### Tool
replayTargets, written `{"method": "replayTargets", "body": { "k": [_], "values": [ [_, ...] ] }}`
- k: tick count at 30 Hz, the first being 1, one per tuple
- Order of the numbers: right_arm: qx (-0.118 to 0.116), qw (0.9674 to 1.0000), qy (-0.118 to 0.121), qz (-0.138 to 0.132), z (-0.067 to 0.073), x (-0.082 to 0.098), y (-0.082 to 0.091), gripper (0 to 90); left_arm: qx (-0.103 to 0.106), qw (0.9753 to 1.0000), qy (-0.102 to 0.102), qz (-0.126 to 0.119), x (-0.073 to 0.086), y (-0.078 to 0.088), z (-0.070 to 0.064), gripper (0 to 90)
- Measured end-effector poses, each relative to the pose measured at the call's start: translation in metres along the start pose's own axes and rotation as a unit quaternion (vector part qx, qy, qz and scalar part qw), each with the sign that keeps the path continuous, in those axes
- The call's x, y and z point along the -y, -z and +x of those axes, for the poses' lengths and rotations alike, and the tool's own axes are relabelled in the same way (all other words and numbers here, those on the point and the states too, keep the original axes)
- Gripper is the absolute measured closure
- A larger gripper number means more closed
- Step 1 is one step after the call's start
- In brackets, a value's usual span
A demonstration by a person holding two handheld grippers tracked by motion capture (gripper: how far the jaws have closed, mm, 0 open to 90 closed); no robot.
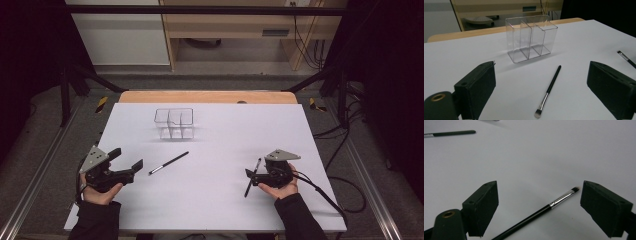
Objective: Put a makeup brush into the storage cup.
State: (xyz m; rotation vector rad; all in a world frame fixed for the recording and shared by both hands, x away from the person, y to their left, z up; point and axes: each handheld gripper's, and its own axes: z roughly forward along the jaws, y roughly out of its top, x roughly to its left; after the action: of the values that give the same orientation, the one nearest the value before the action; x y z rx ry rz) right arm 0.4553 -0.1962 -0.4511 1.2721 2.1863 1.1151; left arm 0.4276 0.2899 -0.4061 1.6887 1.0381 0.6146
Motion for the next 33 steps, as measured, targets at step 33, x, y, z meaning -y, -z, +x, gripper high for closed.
{"method": "replayTargets", "body": {
  "k": [33],
  "values": [
    [0.01,0.9958,0.036,0.084,0.0,0.013,-0.023,49.7,0.001,0.9999,-0.004,0.01,0.001,-0.003,-0.002,8.1]
  ]
}}
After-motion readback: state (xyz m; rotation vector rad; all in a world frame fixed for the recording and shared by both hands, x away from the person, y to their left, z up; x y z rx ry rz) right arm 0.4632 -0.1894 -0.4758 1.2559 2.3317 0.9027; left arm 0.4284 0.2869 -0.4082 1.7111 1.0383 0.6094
